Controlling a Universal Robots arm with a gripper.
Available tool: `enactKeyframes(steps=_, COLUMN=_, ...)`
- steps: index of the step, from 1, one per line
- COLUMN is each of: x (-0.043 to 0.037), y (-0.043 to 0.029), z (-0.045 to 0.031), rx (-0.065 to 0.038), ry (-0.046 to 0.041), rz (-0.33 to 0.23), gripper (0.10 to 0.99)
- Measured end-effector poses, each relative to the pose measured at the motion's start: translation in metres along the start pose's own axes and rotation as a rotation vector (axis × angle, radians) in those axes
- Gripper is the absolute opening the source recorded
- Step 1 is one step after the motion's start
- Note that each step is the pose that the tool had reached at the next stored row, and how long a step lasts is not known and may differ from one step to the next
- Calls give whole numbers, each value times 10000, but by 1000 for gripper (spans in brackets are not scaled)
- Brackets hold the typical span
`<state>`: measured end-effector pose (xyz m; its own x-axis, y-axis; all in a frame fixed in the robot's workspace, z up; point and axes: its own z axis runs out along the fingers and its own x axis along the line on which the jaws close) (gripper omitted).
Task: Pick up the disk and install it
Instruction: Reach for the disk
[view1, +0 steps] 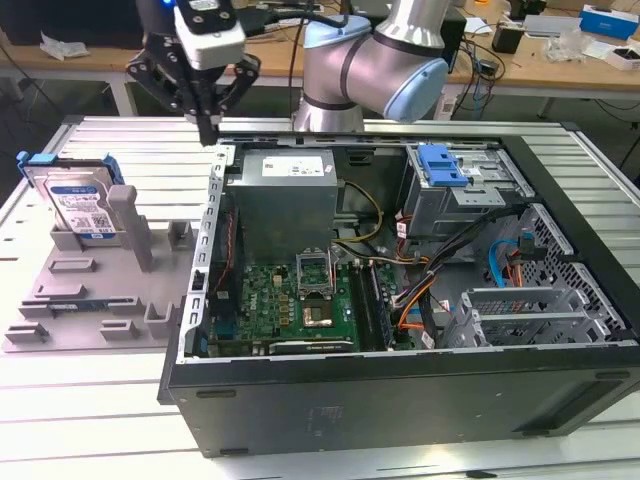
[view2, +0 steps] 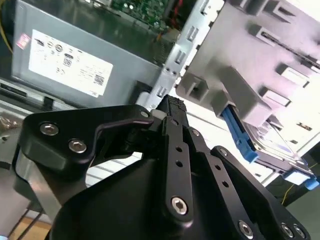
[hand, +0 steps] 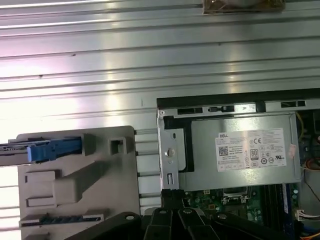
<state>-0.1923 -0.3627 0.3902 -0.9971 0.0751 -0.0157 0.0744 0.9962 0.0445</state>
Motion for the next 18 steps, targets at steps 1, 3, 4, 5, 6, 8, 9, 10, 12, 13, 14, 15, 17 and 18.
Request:
enactKeyframes(steps=1, x=36, y=9, z=1, rx=0, ry=4, rz=2, gripper=106)
enactKeyframes(steps=3, x=127, y=35, z=4, rx=1, ry=22, rz=1, gripper=106)
enactKeyframes(steps=4, x=168, y=48, z=5, rx=3, ry=33, rz=4, gripper=106)
enactKeyframes(steps=5, x=240, y=70, z=7, rx=4, ry=57, rz=3, gripper=106)
enactKeyframes(steps=6, x=294, y=89, z=8, rx=5, ry=80, rz=5, gripper=106)
enactKeyframes(steps=8, x=398, y=122, z=10, rx=9, ry=114, rz=5, gripper=106)
enactKeyframes(steps=9, x=426, y=128, z=11, rx=10, ry=119, rz=5, gripper=106)
enactKeyframes(steps=10, x=484, y=140, z=13, rx=10, ry=125, rz=8, gripper=106)
enactKeyframes(steps=12, x=557, y=153, z=16, rx=10, ry=130, rz=5, gripper=106)
enactKeyframes(steps=13, x=606, y=162, z=17, rx=10, ry=134, rz=8, gripper=106)
enactKeyframes(steps=14, x=658, y=172, z=20, rx=10, ry=137, rz=8, gripper=106)
enactKeyframes(steps=15, x=690, y=178, z=21, rx=11, ry=140, rz=7, gripper=106)
enactKeyframes(steps=17, x=767, y=194, z=23, rx=11, ry=145, rz=8, gripper=106)
enactKeyframes(steps=18, x=818, y=205, z=25, rx=11, ry=148, rz=9, gripper=106)
